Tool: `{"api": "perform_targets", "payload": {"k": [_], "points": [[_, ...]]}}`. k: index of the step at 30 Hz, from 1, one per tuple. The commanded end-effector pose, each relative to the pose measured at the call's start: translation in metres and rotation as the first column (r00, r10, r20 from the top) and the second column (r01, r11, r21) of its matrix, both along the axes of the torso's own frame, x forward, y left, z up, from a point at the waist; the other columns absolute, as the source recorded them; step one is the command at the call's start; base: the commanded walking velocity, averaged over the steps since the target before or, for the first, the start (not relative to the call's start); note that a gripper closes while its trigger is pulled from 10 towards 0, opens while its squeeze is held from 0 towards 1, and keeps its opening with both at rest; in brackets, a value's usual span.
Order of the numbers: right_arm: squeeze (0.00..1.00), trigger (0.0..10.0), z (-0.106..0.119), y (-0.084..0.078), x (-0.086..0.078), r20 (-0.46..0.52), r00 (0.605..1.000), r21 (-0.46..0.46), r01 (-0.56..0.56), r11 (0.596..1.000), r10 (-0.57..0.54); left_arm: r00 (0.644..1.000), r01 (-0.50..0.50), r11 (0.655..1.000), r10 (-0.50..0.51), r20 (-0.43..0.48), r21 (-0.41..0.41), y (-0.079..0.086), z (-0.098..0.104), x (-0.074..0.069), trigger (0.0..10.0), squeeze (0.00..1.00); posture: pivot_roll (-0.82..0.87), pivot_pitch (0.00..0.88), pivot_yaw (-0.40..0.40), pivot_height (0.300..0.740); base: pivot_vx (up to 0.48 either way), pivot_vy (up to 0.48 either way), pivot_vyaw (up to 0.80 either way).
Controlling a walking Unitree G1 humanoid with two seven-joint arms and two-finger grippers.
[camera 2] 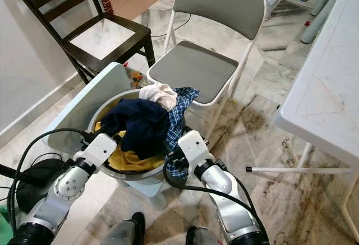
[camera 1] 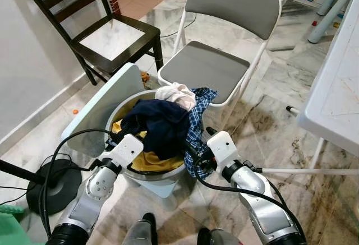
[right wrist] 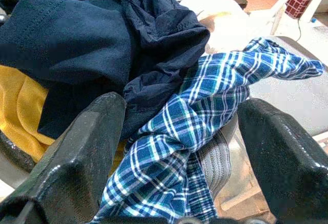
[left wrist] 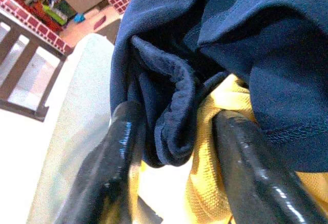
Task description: Hang hanger
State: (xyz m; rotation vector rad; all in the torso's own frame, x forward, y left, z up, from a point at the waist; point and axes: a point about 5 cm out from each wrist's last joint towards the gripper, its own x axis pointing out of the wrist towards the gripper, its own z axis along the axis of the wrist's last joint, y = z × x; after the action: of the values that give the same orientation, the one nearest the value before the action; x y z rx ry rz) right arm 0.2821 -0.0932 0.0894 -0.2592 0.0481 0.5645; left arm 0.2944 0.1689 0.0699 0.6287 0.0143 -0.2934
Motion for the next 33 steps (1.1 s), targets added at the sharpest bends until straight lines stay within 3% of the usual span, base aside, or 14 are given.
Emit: {"api": "perform_targets", "payload": {"k": [1, 2, 3, 11, 17, 22, 26, 28, 33], "points": [[0.0, 10.0, -0.003, 0.001, -0.003, -0.011, 1.0, -0.001, -0.007, 1.0, 0.007, 0.999, -0.019, 1.0, 0.019, -0.031, -0.008, 0.005, -0.005, -0.004, 10.0, 1.0, 0.07, 0.218, 0.025, 0.74, 0.0, 0.0, 0.0], [0.0, 10.0, -0.003, 0.001, -0.003, -0.011, 1.0, -0.002, -0.007, 1.0, 0.007, 0.999, -0.024, 1.0, 0.024, -0.034, -0.007, 0.004, -0.006, -0.003, 10.0, 1.0, 0.06, 0.219, 0.023, 0.74, 0.0, 0.0, 0.0], [0.0, 10.0, -0.003, 0.001, -0.003, -0.011, 1.0, -0.003, -0.007, 1.0, 0.007, 1.0, 0.003, 1.0, -0.003, -0.018, 0.031, 0.001, -0.004, -0.003, 10.0, 0.0, 0.06, 0.22, 0.023, 0.74, 0.0, 0.0, 0.0], [0.0, 10.0, -0.004, 0.0, -0.003, -0.012, 1.0, -0.004, -0.006, 1.0, 0.006, 1.0, -0.015, 0.999, 0.015, -0.007, 0.036, 0.001, -0.006, -0.005, 10.0, 0.0, 0.06, 0.222, 0.022, 0.74, 0.0, 0.0, 0.0], [0.0, 10.0, -0.004, 0.001, -0.006, -0.018, 0.999, 0.0, -0.03, 1.0, 0.03, 0.989, -0.141, 0.99, 0.142, 0.039, -0.033, 0.018, -0.001, -0.005, 10.0, 0.0, 0.06, 0.223, 0.021, 0.74, 0.0, 0.0, 0.0], [0.0, 10.0, -0.001, -0.005, -0.006, -0.008, 0.999, -0.001, -0.044, 0.999, 0.044, 0.971, -0.239, 0.966, 0.24, -0.005, -0.1, 0.026, -0.009, -0.01, 10.0, 0.0, 0.06, 0.221, 0.019, 0.74, 0.0, 0.0, 0.0], [0.0, 10.0, -0.003, -0.004, -0.006, -0.01, 0.999, -0.004, -0.044, 0.999, 0.044, 0.979, -0.199, 0.977, 0.202, 0.026, -0.075, 0.022, -0.008, -0.014, 10.0, 0.0, 0.07, 0.221, 0.018, 0.74, 0.0, 0.0, 0.0], [0.0, 10.0, -0.004, -0.001, -0.007, -0.013, 0.998, -0.008, -0.056, 0.998, 0.055, 0.991, -0.115, 0.993, 0.115, 0.064, -0.017, 0.014, -0.005, -0.016, 10.0, 0.0, 0.07, 0.221, 0.019, 0.74, 0.0, 0.0, 0.0], [0.0, 10.0, -0.004, 0.0, -0.007, -0.013, 0.998, -0.012, -0.061, 0.998, 0.061, 0.996, -0.057, 0.998, 0.057, 0.064, -0.005, 0.009, -0.007, -0.021, 10.0, 0.0, 0.07, 0.22, 0.023, 0.74, 0.0, 0.0, 0.0]]}}
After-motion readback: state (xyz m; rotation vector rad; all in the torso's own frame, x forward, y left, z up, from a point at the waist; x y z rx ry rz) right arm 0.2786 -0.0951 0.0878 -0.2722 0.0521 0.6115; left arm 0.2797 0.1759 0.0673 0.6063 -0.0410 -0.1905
